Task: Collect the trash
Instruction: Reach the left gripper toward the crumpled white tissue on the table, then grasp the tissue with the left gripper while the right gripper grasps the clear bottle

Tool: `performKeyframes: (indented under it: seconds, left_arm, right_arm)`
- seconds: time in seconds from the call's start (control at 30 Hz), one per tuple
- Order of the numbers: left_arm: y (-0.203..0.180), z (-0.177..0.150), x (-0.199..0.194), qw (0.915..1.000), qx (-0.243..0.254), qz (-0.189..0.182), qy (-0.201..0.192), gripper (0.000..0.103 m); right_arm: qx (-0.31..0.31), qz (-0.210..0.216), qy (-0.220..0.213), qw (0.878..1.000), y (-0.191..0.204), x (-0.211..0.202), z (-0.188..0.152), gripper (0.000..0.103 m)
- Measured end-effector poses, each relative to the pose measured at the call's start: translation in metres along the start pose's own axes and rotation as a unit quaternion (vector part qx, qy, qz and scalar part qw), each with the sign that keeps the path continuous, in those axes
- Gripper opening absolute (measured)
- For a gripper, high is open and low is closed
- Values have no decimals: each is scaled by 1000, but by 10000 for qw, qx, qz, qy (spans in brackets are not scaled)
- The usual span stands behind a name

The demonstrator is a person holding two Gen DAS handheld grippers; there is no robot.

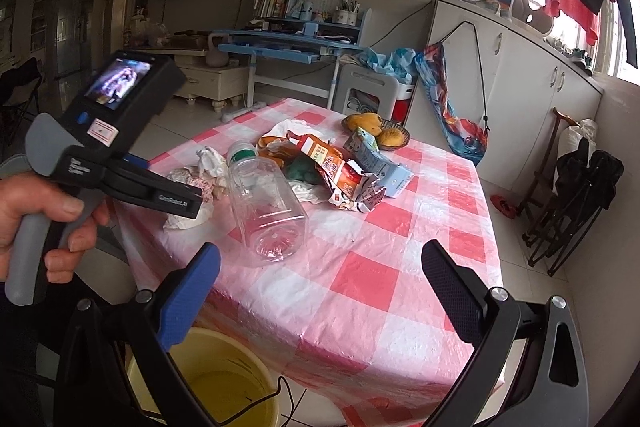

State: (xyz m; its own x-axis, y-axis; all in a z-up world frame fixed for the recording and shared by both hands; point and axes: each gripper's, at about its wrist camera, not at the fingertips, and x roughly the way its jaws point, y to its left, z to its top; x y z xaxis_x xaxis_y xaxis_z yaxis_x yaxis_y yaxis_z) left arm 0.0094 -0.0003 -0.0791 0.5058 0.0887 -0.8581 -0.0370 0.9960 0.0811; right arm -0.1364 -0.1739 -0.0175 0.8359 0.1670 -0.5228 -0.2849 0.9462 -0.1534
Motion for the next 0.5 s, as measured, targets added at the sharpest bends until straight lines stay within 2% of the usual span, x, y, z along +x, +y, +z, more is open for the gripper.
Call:
performKeyframes:
  seconds: [0.1, 0.27, 0.4, 0.5]
  left_arm:
    - [2, 0, 6, 9992, -78, -373, 142, 35]
    - [-2, -6, 0, 9977, 79, -647, 182, 15]
    - [9, -7, -8, 9940, -154, -1066, 187, 12]
    - [12, -8, -17, 9945, -174, -1035, 36, 12]
  right_arm:
    - [2, 124, 27, 9999, 0, 5, 6, 97]
    - [-199, 316, 129, 9992, 5, 22, 17, 97]
    - [-391, 533, 238, 9975, 14, 41, 28, 97]
    - [-389, 707, 337, 9962, 17, 53, 33, 97]
